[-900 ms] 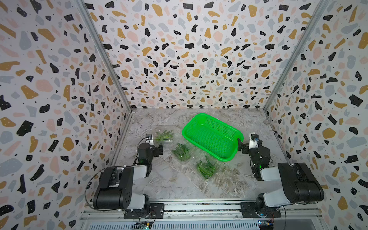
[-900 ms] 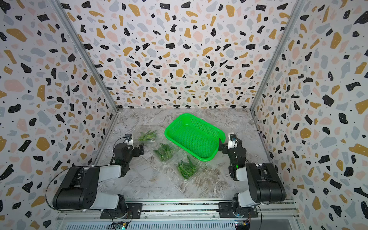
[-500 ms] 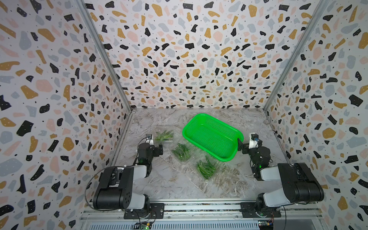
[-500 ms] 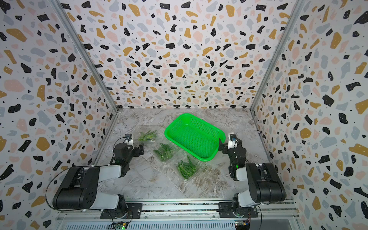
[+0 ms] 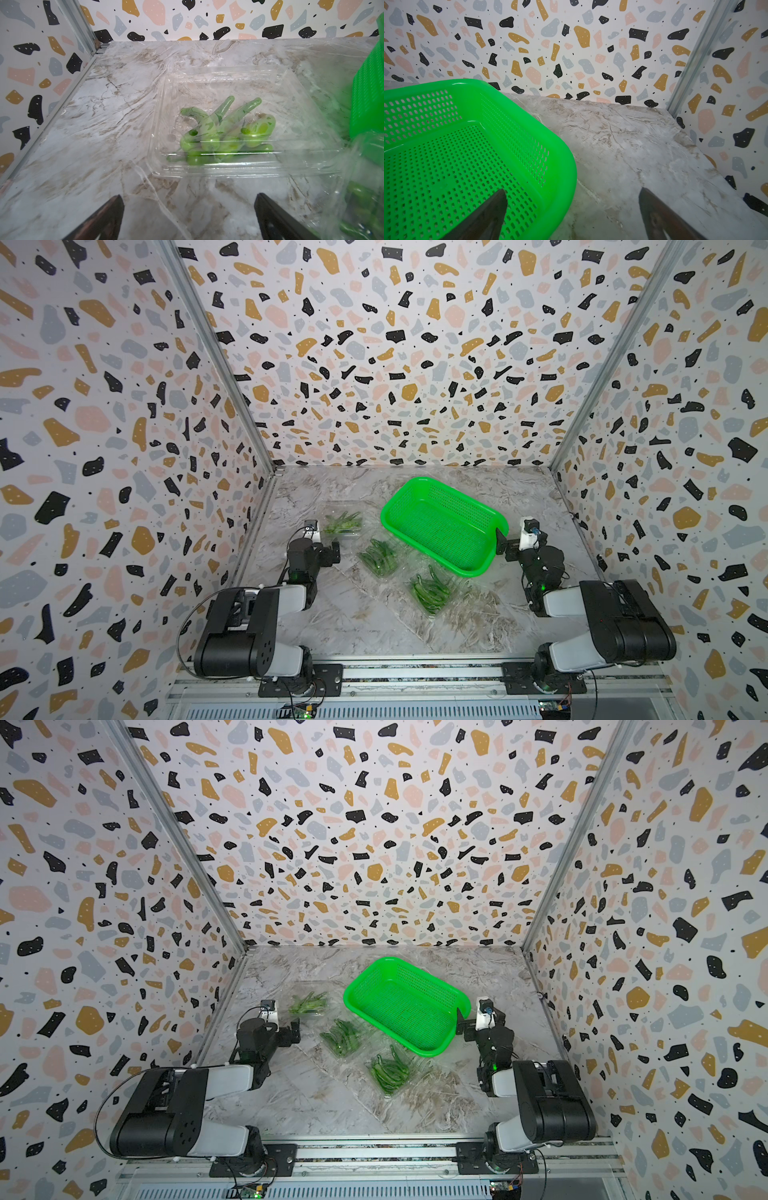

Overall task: Take small green peppers out of containers
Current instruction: Adjust the basket at the center of the board.

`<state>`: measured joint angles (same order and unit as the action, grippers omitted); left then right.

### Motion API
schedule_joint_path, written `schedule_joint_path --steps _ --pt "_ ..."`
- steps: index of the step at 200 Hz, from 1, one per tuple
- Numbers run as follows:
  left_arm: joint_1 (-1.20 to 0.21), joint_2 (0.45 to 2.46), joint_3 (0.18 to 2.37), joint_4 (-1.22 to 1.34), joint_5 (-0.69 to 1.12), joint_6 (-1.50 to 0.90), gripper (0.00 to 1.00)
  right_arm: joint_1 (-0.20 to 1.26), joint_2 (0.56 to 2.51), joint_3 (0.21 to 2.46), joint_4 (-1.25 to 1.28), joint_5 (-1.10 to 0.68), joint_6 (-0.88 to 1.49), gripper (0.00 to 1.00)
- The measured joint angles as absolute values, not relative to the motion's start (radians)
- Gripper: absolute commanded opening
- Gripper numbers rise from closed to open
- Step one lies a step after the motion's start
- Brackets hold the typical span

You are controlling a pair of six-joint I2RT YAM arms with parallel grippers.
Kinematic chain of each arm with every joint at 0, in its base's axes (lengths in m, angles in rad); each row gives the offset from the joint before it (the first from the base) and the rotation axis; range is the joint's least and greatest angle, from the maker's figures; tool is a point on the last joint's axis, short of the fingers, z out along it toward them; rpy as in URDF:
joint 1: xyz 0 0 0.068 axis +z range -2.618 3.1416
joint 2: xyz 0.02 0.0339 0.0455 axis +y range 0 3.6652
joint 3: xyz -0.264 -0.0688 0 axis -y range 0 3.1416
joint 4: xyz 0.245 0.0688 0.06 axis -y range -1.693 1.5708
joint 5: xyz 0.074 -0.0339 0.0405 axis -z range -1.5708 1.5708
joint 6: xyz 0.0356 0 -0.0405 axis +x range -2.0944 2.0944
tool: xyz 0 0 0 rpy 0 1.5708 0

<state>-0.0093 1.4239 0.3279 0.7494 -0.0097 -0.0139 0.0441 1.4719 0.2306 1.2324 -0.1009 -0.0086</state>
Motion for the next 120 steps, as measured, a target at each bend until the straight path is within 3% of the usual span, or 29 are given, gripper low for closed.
schedule_joint_path --steps 68,84,120 --pt "-0.008 1.405 0.354 0.68 -0.068 -0.036 0.99 0.059 1.459 0.249 1.183 -0.006 0.005 1.0" --pt "-0.008 1.384 0.476 0.489 -0.123 -0.06 0.99 0.071 1.445 0.356 0.988 0.09 0.052 1.0" --pt "-0.007 1.368 0.856 0.095 -0.166 -0.159 0.99 0.066 1.56 0.828 0.364 0.264 0.279 1.0"
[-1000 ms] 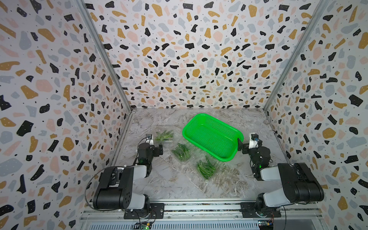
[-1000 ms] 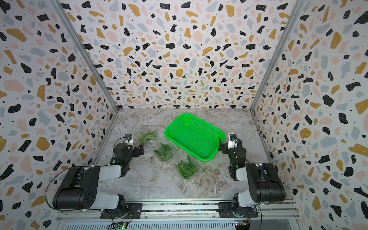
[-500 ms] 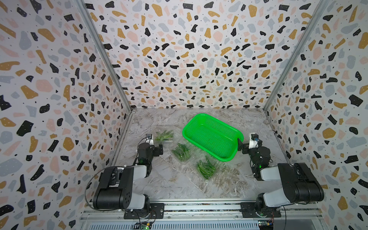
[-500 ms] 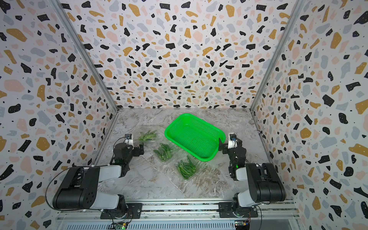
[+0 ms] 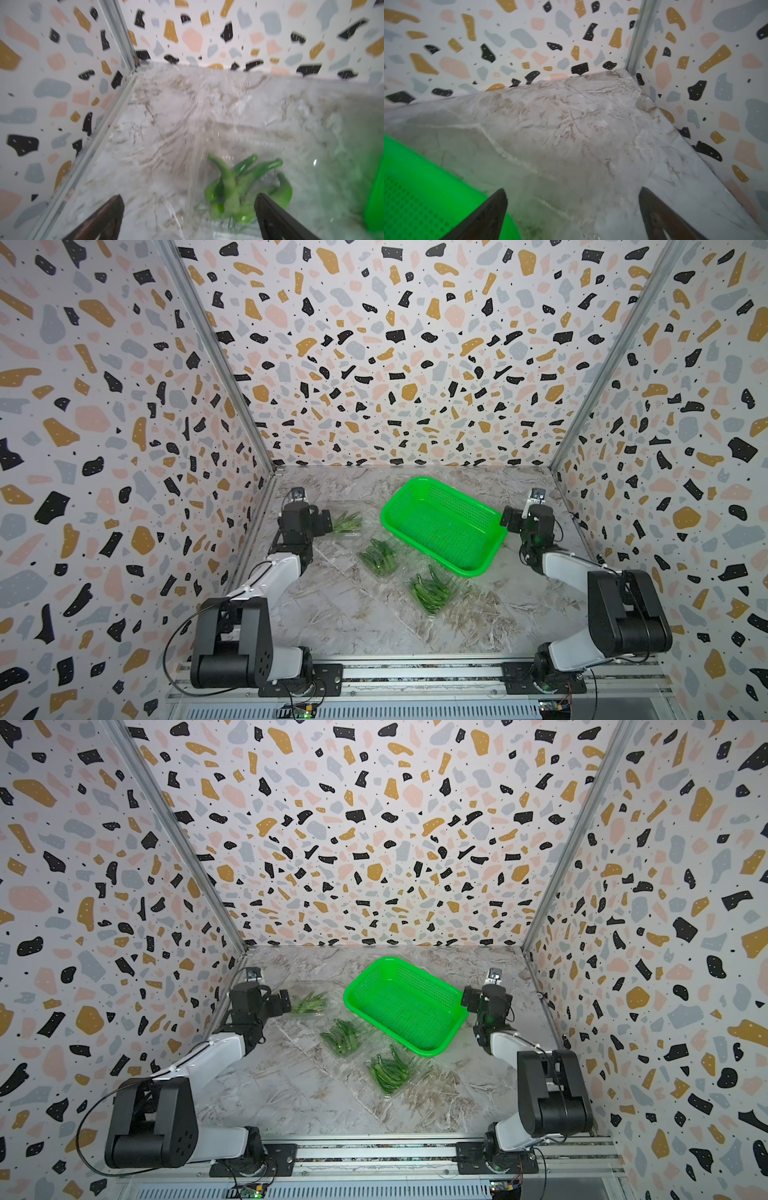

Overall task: Take small green peppers out of containers
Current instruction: Adjust the basket at the center of the board.

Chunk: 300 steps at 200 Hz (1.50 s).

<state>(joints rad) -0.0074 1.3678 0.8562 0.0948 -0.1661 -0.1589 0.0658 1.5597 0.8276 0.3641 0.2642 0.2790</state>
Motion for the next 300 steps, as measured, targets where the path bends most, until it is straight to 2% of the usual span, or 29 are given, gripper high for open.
schedule_joint_path --steps 15,40,77,99,123,149,180,207,239,300 --pt "-0.007 1.369 0.978 -0.053 -0.145 -0.208 0.99 0.077 1.596 0.921 0.195 0.284 0.34 1.0" --pt "-0.007 1.37 1.082 -0.263 -0.086 -0.281 0.99 0.153 1.569 0.927 0.031 0.269 0.388 1.0" --pt "-0.009 1.359 1.102 -0.532 0.001 -0.315 0.99 0.247 1.447 0.929 -0.186 0.078 0.368 1.0" --pt "-0.015 1.32 1.1 -0.653 0.027 -0.316 0.99 0.248 1.356 0.901 -0.264 -0.025 0.362 1.0" --pt "-0.028 1.253 1.069 -0.718 0.054 -0.329 0.99 0.245 1.259 0.846 -0.327 -0.141 0.363 0.95" --pt "-0.052 1.209 1.022 -0.759 0.082 -0.355 0.99 0.245 1.208 0.784 -0.359 -0.271 0.382 0.86" --pt "-0.067 1.187 0.995 -0.793 0.114 -0.386 0.99 0.245 1.232 0.749 -0.376 -0.369 0.404 0.74" --pt "-0.07 1.177 0.995 -0.807 0.134 -0.404 0.99 0.233 1.309 0.761 -0.368 -0.417 0.429 0.51" --pt "-0.077 1.177 0.995 -0.813 0.15 -0.411 0.99 0.169 1.398 0.817 -0.358 -0.454 0.47 0.34" --pt "-0.1 1.18 0.995 -0.816 0.177 -0.412 0.99 0.009 1.555 0.994 -0.325 -0.472 0.509 0.2"
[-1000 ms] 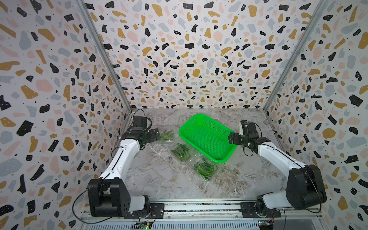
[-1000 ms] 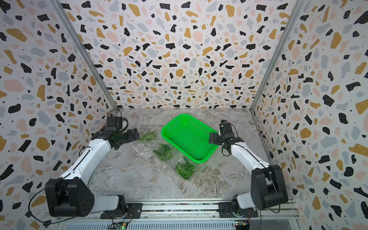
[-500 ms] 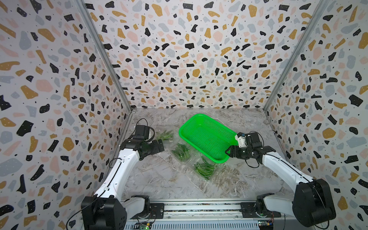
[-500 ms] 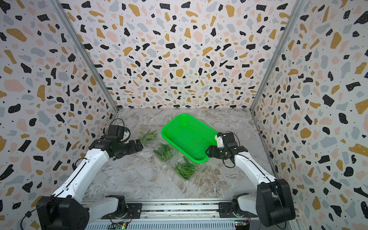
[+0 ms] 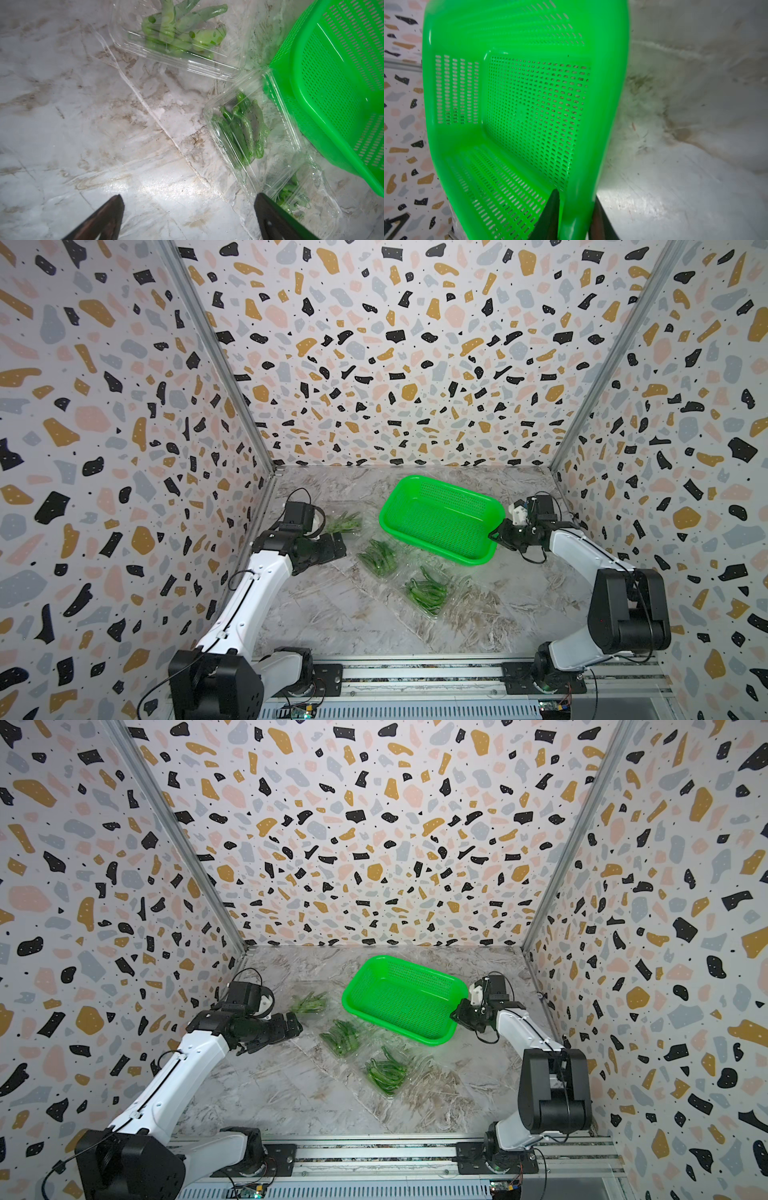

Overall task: Take small green peppers out of containers
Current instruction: Adjust the basket at the center of the board.

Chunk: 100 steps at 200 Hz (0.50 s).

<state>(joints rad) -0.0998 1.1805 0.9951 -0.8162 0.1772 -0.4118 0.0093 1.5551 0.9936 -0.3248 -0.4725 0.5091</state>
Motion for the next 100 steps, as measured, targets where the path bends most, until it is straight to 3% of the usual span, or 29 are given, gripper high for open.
schedule_joint_path --steps 39,51,74,100 --pt "-0.118 1.198 0.995 -0.818 0.184 -0.406 0.99 -0.052 1.655 1.079 -0.3 -0.479 0.511 0.23" --pt "-0.126 1.204 0.997 -0.822 0.183 -0.404 0.99 -0.066 1.687 1.109 -0.299 -0.475 0.506 0.34" --pt "-0.148 1.221 1.013 -0.842 0.18 -0.396 0.99 -0.086 1.737 1.18 -0.307 -0.459 0.486 0.68" --pt "-0.184 1.231 1.032 -0.861 0.173 -0.382 0.99 -0.095 1.736 1.234 -0.336 -0.439 0.448 0.78"
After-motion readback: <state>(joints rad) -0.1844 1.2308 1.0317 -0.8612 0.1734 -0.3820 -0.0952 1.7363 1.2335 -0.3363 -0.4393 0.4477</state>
